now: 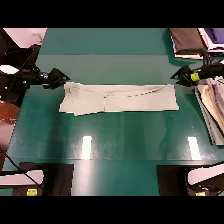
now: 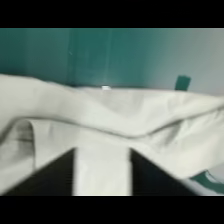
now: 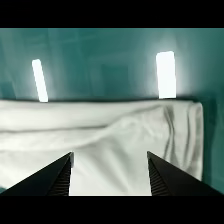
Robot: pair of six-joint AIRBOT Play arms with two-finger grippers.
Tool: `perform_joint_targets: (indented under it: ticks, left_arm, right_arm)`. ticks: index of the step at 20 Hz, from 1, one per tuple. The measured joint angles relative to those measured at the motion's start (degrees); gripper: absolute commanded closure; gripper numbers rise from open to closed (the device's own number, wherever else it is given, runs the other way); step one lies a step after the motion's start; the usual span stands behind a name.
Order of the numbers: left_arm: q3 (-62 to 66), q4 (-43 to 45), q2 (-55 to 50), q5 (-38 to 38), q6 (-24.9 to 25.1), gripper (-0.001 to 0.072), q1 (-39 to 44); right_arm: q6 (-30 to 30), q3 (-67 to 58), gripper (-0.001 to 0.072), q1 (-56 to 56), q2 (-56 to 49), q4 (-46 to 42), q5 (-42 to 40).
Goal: Fold the shirts.
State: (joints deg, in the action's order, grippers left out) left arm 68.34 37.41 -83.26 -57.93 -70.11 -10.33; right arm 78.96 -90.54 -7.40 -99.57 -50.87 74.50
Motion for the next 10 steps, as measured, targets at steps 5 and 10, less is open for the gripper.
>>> perform_joint_targets:
  ticks: [5, 10]
  left_arm:
    - [0.72, -0.24, -0.04, -4.0, 0.81, 0.0671, 0.26]
    - [0.74, 0.46, -0.15, -4.24, 1.05, 0.0671, 4.22]
  right_arm:
    - [-5.79, 6.1, -0.0002, -5.46, 1.33, 0.9, 7.56]
    - [-9.86, 12.5, -0.0002, -7.34, 1.33, 1.62, 7.5]
